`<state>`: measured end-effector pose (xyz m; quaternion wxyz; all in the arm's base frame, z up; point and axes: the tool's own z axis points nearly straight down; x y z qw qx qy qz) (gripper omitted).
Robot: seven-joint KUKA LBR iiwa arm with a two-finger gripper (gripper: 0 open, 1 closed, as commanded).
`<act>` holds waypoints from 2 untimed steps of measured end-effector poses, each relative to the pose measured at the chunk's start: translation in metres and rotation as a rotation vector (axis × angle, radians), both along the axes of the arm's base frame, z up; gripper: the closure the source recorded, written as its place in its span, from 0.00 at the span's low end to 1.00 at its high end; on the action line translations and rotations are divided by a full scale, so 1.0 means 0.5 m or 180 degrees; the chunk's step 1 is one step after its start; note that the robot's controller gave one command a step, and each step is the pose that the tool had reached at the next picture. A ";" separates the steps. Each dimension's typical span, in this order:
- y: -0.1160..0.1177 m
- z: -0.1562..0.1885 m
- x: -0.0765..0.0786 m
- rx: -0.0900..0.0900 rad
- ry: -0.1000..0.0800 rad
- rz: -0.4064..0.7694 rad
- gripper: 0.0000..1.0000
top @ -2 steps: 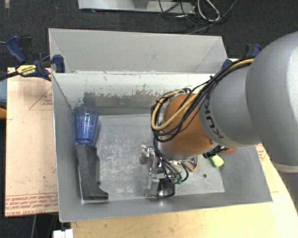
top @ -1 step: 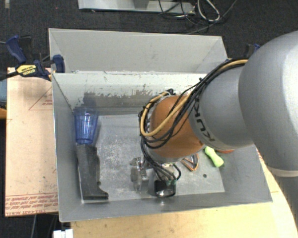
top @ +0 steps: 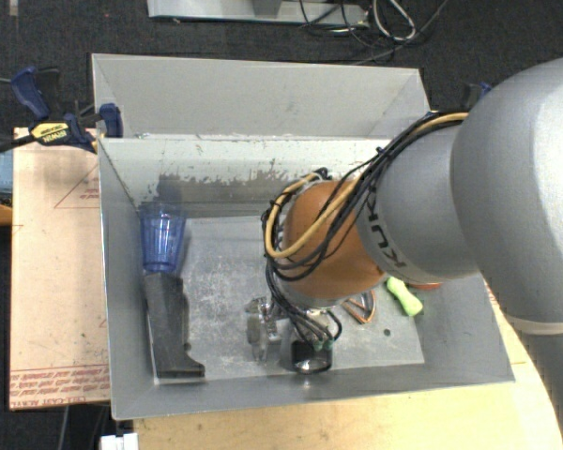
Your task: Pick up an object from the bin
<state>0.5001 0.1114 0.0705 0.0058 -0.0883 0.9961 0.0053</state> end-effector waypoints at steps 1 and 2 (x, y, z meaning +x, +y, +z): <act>-0.045 0.001 0.027 -0.0002 -0.0019 0.0720 1.00; 0.006 0.076 0.009 0.0007 -0.0006 0.0194 1.00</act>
Offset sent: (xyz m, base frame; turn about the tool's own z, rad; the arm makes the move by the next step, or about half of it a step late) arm 0.0039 0.0020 0.0383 -0.0609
